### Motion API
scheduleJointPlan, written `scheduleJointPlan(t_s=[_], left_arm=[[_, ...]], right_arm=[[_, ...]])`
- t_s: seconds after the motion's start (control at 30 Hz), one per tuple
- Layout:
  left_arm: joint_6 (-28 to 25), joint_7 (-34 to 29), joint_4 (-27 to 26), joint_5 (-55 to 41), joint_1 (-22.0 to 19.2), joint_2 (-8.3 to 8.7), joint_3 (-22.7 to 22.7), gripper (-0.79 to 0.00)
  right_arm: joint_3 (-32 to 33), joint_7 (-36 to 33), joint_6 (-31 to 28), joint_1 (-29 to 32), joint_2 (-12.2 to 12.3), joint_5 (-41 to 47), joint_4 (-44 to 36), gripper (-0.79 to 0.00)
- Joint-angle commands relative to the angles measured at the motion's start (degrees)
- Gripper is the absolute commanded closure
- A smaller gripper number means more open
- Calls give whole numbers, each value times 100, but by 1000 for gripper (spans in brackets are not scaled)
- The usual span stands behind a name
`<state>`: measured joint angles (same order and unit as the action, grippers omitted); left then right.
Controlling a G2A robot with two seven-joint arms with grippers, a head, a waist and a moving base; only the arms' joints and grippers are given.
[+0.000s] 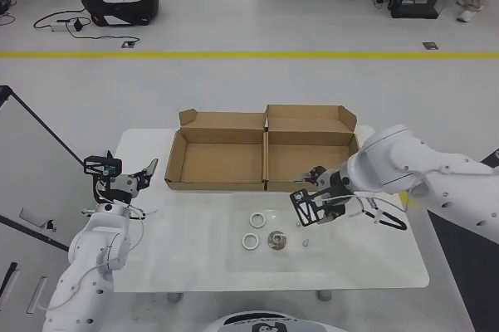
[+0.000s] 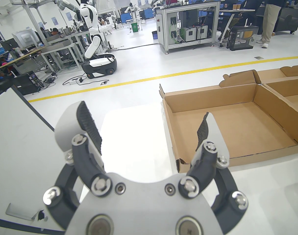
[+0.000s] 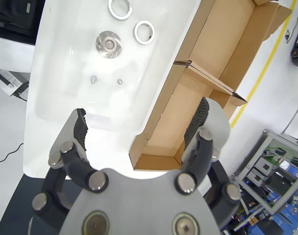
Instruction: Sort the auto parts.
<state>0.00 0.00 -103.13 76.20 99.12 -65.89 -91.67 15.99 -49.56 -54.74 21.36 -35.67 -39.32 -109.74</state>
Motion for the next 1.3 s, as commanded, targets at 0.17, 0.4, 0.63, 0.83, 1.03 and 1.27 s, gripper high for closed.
scheduleJointPlan(t_s=[0.17,0.4,0.63,0.83,1.03,1.27], left_arm=[[0,0,0,0,0,0,0,-785],[0,0,0,0,0,0,0,-785],[0,0,0,0,0,0,0,-785],[0,0,0,0,0,0,0,-785],[0,0,0,0,0,0,0,-785],[0,0,0,0,0,0,0,-785]], right_arm=[[-625,-221,221,-713,-220,599,96,-785],[-625,-484,484,-508,-433,790,111,-785],[-625,-709,708,-137,-528,729,166,-785],[-625,-809,808,56,-534,601,310,-785],[-625,-883,882,183,-552,631,412,-785],[-625,-1032,1030,322,-591,693,554,-785]])
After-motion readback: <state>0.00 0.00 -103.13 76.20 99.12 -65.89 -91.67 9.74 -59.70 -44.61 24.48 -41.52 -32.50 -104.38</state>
